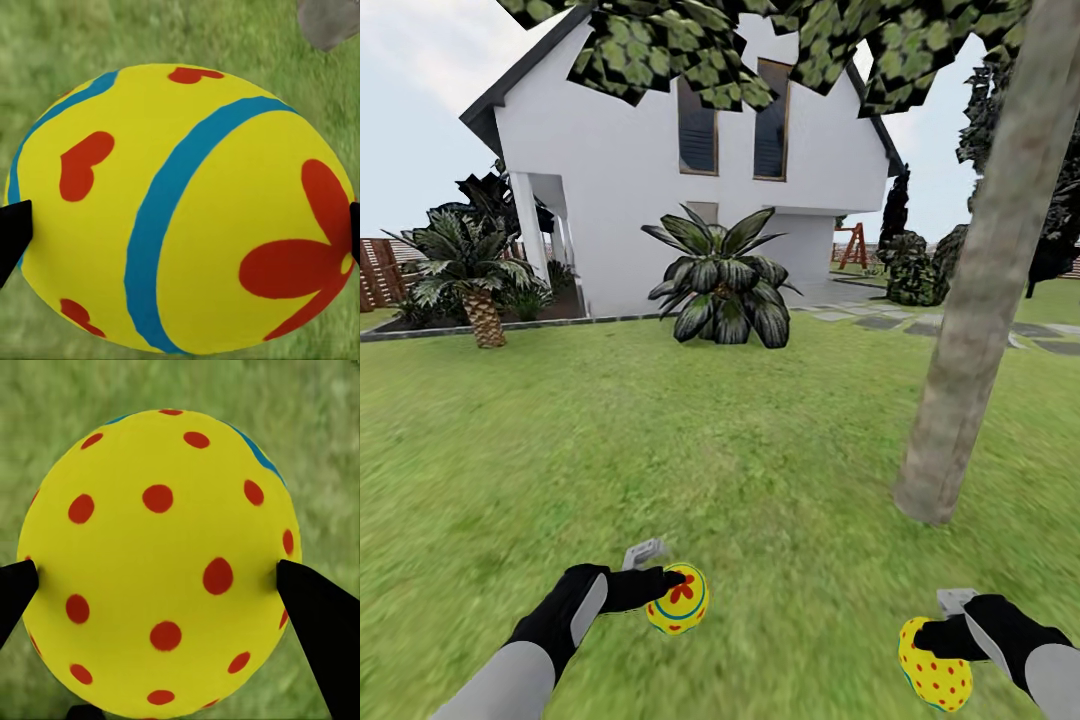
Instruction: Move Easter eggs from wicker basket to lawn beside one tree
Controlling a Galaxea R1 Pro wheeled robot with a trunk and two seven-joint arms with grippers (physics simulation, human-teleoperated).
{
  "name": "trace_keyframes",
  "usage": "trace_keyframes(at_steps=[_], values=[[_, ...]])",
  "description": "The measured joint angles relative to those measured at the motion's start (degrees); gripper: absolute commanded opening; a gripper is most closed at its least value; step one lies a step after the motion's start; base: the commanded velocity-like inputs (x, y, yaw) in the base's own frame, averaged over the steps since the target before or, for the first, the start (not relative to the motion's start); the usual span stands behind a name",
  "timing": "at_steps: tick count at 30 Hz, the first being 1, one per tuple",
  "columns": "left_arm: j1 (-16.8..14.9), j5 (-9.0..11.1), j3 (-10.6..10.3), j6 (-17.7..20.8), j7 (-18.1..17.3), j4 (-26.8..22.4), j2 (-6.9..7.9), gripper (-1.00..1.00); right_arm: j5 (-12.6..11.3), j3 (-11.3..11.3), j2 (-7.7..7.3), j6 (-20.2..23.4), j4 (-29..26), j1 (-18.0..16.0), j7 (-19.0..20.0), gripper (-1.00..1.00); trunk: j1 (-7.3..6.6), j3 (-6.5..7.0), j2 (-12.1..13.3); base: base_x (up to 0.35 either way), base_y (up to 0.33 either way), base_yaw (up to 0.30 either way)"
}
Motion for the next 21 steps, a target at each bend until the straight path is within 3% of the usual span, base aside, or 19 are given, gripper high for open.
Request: trace_keyframes(at_steps=[21], values=[[0.0, -0.1, 0.0, 0.0, 0.1, 0.0, 0.07, -1.00, -0.2, -0.1, -0.47, 0.0, 0.0, 0.0, 0.0, -1.00, 0.00, 0.00, 0.0, 0.294, 0.219, 0.000]])
